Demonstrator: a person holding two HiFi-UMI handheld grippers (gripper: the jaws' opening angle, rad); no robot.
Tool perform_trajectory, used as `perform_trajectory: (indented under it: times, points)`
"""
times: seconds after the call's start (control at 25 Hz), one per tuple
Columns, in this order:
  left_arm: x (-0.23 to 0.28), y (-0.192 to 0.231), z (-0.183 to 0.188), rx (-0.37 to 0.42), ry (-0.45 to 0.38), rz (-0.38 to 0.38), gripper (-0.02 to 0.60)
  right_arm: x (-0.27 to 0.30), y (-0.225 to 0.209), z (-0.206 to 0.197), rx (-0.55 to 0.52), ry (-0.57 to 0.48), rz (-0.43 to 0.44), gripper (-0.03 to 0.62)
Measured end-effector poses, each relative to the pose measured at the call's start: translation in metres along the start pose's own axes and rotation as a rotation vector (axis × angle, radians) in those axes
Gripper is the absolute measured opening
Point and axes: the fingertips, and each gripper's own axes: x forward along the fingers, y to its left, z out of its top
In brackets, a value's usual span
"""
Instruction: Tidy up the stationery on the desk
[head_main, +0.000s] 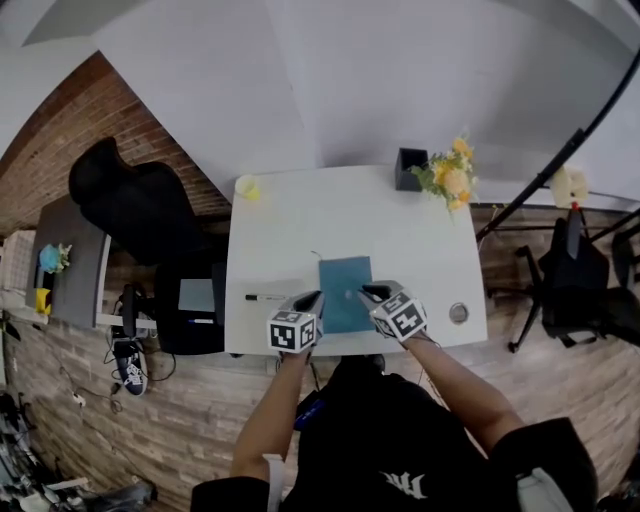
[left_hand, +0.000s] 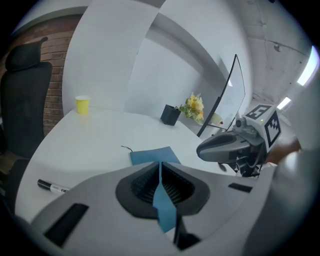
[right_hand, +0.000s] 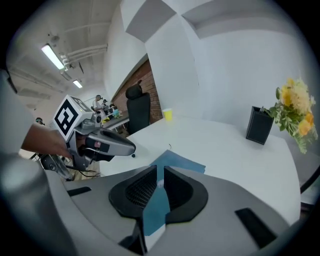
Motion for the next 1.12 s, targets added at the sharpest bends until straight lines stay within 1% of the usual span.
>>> perform_trajectory:
  times: [0.2,0.32,0.48,0.6,0.8,1.12]
  points:
    - [-0.030,-0.013,0.007,-0.002,-0.070,-0.016,0.009,-0.012,0.024,0.028,-0.085,-0.083,0.053,0.061]
    - [-0.046,-0.010,0.009,-0.010,-0.100,-0.002,0.008,-0.013,0.037,0.040,-0.118,-0.107,0.074,0.061]
    - [-0.067,0.003,0.005,-0.035,-0.124,0.028,0.008,-0.008,0.055,0.053,-0.162,-0.113,0.102,0.063]
    - [-0.083,0.019,0.000,-0.063,-0.141,0.053,0.008,0.005,0.068,0.062,-0.191,-0.121,0.125,0.063]
    - [-0.104,0.058,-0.010,-0.125,-0.152,0.078,0.008,0.036,0.093,0.081,-0.237,-0.099,0.165,0.063]
    - [-0.129,0.126,-0.028,-0.191,-0.143,0.081,0.008,0.102,0.145,0.094,-0.297,-0.004,0.233,0.064]
